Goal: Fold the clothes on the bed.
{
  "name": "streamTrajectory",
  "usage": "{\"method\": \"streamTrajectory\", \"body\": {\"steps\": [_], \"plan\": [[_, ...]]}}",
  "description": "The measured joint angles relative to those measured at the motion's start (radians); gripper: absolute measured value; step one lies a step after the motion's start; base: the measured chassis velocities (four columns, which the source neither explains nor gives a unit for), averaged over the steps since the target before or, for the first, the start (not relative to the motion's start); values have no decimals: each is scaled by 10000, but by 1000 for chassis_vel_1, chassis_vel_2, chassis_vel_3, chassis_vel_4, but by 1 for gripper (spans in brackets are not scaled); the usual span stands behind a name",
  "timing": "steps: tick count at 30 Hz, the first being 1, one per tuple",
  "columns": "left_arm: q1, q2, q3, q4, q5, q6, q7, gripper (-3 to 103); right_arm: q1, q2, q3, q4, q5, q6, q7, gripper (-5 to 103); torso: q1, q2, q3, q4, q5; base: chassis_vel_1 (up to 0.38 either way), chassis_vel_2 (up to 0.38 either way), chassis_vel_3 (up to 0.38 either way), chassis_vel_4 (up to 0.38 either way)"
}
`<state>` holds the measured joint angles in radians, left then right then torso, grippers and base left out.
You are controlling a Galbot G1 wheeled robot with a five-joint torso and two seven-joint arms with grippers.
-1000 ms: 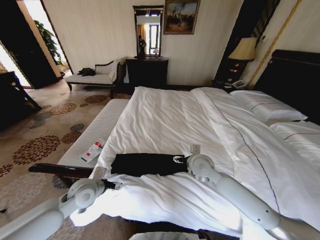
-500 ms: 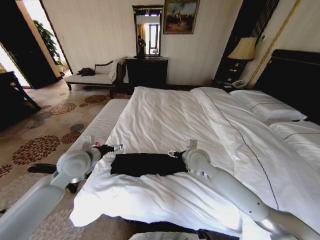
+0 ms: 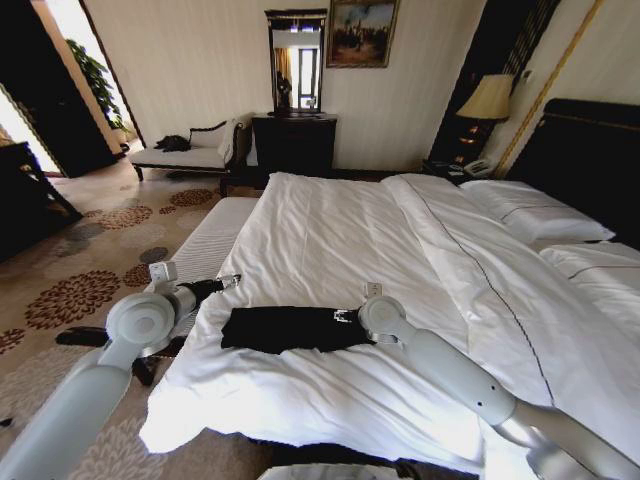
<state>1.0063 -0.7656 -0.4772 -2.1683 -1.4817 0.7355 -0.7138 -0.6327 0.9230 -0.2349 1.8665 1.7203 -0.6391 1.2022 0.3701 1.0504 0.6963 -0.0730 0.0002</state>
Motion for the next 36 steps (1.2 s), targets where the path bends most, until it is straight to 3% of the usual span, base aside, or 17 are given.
{"method": "streamTrajectory", "body": {"steps": [6,9,16,22,26,28,31,36], "plan": [[152,74,-187,-180,-1,0,-56,100,-1396,-950,371,1781,42,125,359,100,-1,1,-2,-2,-2,0,0,0,0],[287,92,-231,-278,-2,0,-142,100,-2858,-1653,798,2859,-311,116,653,100,-3,1,-3,-8,0,0,0,0,0],[590,47,-326,-412,34,0,-220,100,-3572,-1828,1556,3091,-1290,242,833,100,-3,1,-2,-2,-4,0,0,0,0],[1401,-331,-1034,-581,55,-14,-156,100,-3780,-731,3035,2676,-1906,840,-47,100,-2,0,-2,0,2,0,0,0,0],[2887,-1444,-3029,89,424,-330,44,100,-4532,914,4947,2445,-2392,1098,-856,100,-2,0,-3,-2,-3,0,0,0,0],[3029,-1516,-3167,181,502,-355,71,100,-4576,1032,5061,2405,-2424,1102,-913,100,-3,0,-3,-2,-4,0,0,0,0],[4081,-2023,-4072,1217,1930,-820,654,100,-4711,1998,5863,1769,-2550,1195,-1404,100,-3,-1,-2,1,-4,0,0,0,0],[4737,-2317,-5043,1861,2332,-1511,1339,100,-4686,2848,6653,1176,-2550,1505,-1978,100,-1,-1,-1,3,-6,0,0,0,0]]}}
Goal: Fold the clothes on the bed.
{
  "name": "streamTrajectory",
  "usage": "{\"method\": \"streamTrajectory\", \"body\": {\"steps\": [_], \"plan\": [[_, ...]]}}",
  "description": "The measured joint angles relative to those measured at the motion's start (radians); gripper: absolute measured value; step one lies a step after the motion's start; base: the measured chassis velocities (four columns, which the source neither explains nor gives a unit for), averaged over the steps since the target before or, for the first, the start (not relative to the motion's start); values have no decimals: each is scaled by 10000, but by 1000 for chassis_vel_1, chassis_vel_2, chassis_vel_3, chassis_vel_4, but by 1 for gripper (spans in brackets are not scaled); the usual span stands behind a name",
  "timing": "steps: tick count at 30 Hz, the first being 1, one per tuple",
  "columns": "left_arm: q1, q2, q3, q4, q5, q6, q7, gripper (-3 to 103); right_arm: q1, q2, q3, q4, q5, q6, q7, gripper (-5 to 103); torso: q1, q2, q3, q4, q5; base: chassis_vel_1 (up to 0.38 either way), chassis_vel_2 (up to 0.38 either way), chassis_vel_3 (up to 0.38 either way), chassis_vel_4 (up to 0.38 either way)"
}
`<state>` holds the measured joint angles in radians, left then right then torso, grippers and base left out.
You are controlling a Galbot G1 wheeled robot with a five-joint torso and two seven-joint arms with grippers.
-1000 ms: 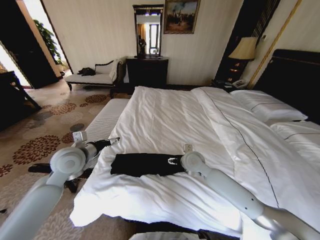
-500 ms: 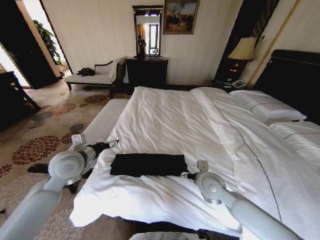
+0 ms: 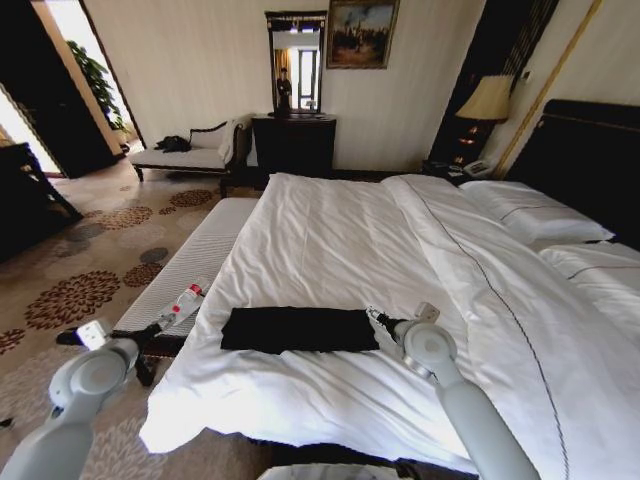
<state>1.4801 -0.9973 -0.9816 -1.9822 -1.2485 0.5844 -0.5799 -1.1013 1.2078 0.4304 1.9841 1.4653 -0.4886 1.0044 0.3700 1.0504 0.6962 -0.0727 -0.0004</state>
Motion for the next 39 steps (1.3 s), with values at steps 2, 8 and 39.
{"method": "streamTrajectory", "body": {"steps": [2,8,39], "plan": [[105,-31,-224,2,-43,-261,276,100,-71,146,192,-41,-6,128,-209,100,0,0,0,-2,1,0,0,0,0],[605,-277,-1218,-683,-1085,-1709,1436,100,-1045,630,628,-363,-726,776,-1455,100,-1,1,-1,-5,5,0,0,0,0],[-495,1081,-73,-3455,-2822,-595,1084,100,-2192,2178,-1117,-2207,-2086,5094,-6393,75,-1,1,0,-2,5,0,0,0,0]]}}
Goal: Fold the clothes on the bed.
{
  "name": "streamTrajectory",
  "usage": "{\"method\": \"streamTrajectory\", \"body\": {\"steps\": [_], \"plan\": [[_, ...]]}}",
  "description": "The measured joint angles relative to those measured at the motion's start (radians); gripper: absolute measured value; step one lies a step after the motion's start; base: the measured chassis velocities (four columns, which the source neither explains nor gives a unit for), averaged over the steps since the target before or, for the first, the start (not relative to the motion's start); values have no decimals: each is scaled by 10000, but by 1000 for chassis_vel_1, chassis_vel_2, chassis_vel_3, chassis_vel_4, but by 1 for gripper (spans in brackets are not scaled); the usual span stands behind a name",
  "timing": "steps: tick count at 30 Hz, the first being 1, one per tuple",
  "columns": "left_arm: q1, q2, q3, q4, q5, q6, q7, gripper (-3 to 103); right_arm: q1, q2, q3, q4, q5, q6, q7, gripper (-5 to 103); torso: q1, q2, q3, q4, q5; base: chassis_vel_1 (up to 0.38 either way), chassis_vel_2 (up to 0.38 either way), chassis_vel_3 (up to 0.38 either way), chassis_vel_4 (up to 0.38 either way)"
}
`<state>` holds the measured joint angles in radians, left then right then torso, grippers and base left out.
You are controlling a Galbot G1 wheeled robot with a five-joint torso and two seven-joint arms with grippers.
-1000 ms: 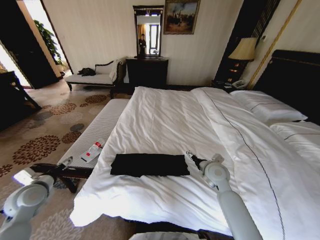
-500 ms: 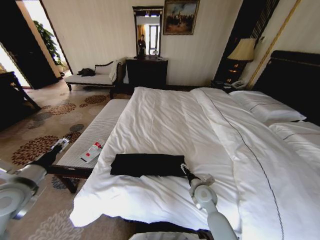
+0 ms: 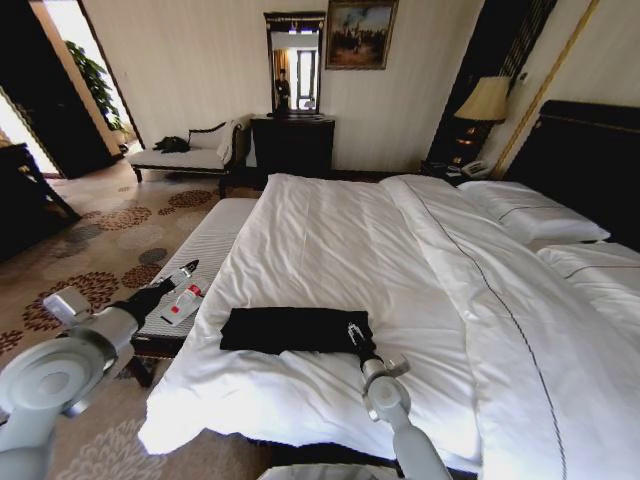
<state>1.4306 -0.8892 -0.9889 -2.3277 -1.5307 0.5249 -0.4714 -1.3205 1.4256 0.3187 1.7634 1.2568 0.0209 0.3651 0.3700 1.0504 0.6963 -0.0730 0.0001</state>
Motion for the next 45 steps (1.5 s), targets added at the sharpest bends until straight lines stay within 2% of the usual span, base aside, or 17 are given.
{"method": "streamTrajectory", "body": {"steps": [3,5,6,7,11,14,15,17,19,26,30,33,35,37,40,44,45], "plan": [[-23,-80,-82,0,4,32,-50,100,-124,61,-10,245,350,204,-115,59,1,0,1,0,2,0,0,0,0],[-21,-124,-96,-16,6,47,-73,100,-176,87,-12,343,445,259,-135,59,1,0,1,0,2,0,0,0,0],[-14,-143,-99,-24,12,55,-85,100,-200,99,-13,385,478,281,-138,54,1,0,0,0,2,0,0,0,0],[-14,-143,-99,-24,12,55,-85,100,-200,99,-13,385,478,281,-138,54,1,0,0,0,2,0,0,0,0],[126,-334,-84,-77,215,144,-231,100,-327,196,0,522,513,379,-131,32,1,0,0,0,2,0,0,0,0],[166,-387,-80,-109,284,157,-255,100,-315,215,117,521,507,401,-61,27,1,-1,0,0,1,0,0,0,0],[209,-411,-90,-168,302,163,-262,100,-265,216,256,518,521,405,26,15,1,0,0,0,1,0,0,0,0],[240,-419,-117,-208,312,168,-263,100,-210,207,370,517,551,405,93,15,1,0,0,0,1,0,0,0,0],[285,-421,-179,-258,327,171,-266,100,-74,152,613,510,621,405,245,5,1,0,0,1,2,0,0,0,0],[302,-430,-244,-305,350,174,-284,100,49,-169,1316,756,1051,403,462,3,1,0,0,-1,1,0,0,0,0],[330,-462,-306,-330,362,181,-290,100,-117,-712,2001,1109,1493,361,597,3,1,0,-1,-4,1,0,0,0,0],[352,-490,-364,-331,367,186,-293,100,-142,-1461,2601,1183,1851,350,616,3,0,0,-1,-5,1,0,0,0,0],[354,-494,-367,-333,369,188,-293,100,-113,-1622,2666,1152,1894,350,615,3,0,0,-1,-5,2,0,0,0,0],[358,-519,-392,-333,385,191,-296,100,15,-2248,2670,1048,1993,372,593,3,0,0,-1,-5,0,0,0,0,0],[360,-525,-453,-308,386,185,-298,100,157,-2593,2234,1019,1550,635,412,3,0,0,-1,-5,1,0,0,0,0],[341,-358,-767,-311,165,115,-333,100,593,-2790,969,1040,-198,1357,-286,3,0,0,-1,0,-1,0,0,0,0],[341,-358,-767,-311,165,115,-333,100,593,-2790,969,1040,-198,1357,-286,3,0,0,-1,0,-1,0,0,0,0]]}}
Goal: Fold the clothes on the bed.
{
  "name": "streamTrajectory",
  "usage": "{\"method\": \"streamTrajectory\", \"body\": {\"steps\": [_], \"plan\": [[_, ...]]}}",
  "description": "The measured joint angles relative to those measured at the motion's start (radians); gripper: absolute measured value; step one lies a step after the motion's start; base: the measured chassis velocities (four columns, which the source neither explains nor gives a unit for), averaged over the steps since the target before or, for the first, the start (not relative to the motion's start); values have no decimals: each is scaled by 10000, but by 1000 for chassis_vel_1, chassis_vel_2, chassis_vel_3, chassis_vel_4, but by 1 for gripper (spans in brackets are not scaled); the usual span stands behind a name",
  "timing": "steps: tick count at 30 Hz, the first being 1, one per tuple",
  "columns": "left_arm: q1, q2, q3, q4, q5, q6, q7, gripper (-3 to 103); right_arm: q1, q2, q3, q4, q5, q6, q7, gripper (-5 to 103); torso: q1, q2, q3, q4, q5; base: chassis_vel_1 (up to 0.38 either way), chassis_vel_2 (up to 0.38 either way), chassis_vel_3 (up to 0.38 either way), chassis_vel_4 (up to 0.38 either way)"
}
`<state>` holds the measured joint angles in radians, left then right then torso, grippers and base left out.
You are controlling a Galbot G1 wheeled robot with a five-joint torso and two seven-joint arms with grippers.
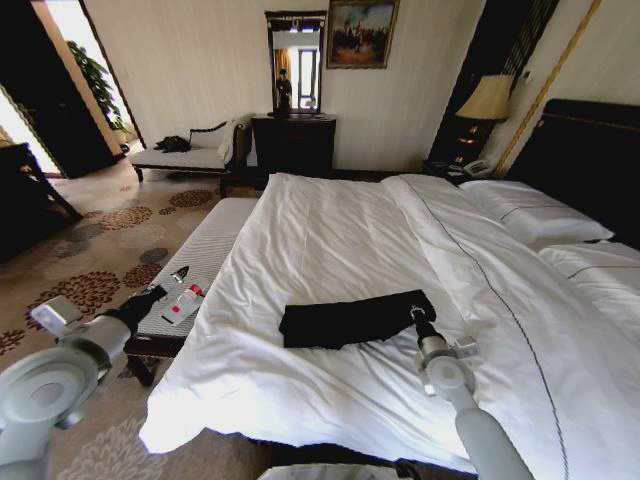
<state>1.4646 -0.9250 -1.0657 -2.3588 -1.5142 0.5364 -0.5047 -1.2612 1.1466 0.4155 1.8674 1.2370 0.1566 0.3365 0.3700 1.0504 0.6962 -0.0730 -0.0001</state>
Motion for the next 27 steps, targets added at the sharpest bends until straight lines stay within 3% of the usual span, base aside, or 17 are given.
{"method": "streamTrajectory", "body": {"steps": [4,14,27], "plan": [[-174,243,-192,-18,-61,-12,-86,100,305,15,-1539,380,-1136,326,-475,3,0,0,0,-3,1,0,0,0,0],[-243,-54,-144,147,124,-12,-168,100,733,999,-3458,-1,-2748,566,-826,3,0,0,0,-1,-2,0,0,0,0],[56,-297,-505,-221,108,-2,-203,100,456,1743,-4018,-960,-3253,754,-1005,3,-1,1,0,-2,0,0,0,0,0]]}}
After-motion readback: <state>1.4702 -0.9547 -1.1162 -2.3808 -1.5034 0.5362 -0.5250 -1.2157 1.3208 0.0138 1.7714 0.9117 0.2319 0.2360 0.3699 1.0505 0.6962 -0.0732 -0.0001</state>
